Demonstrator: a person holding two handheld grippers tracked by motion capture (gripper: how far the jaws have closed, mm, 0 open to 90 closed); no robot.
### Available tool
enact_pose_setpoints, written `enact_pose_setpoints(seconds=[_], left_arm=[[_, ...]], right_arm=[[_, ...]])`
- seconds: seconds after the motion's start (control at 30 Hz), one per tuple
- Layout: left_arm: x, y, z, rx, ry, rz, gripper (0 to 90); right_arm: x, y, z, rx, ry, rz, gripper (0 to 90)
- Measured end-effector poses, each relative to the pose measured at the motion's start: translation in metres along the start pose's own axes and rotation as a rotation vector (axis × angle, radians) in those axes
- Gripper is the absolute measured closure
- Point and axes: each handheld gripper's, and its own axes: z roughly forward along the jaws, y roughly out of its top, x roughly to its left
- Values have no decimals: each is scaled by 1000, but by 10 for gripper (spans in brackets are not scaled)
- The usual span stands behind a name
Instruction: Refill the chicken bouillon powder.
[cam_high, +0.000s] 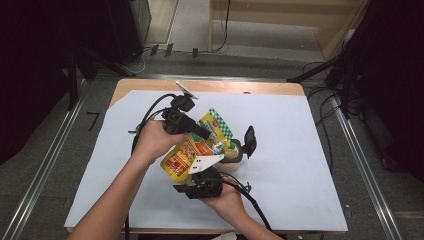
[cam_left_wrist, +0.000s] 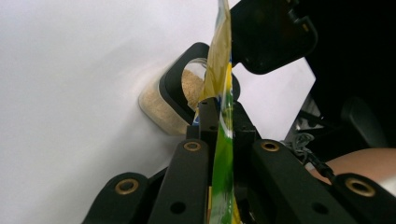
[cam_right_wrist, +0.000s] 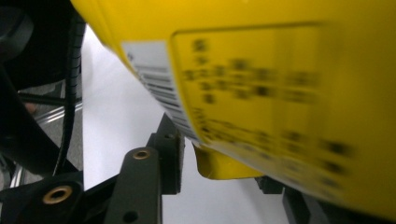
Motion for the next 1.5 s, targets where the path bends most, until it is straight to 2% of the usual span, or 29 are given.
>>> enact_pose_setpoints(seconds=[0.33, 0.5, 0.9, 1.0, 1.3, 1.5], left_arm=[[6, -16, -15, -67, -55, -3, 893], [8, -21, -20, -63, -54, 5, 893], [13, -31, -35, -121, -60, 1, 893], [14, -33, -38, -120, -67, 1, 892], [13, -37, -44, -130, -68, 29, 894], [15, -38, -51, -165, -74, 25, 897]], right_arm=[[-1, -1, 0, 3, -16, -3, 585], [-1, -1, 1, 10, -19, -3, 571], [-1, -1, 0, 2, -35, -2, 533], [-2, -1, -1, 7, -37, 23, 525], [-3, -4, -5, -3, -50, 46, 507], [-4, -6, -8, -12, -59, 66, 499]])
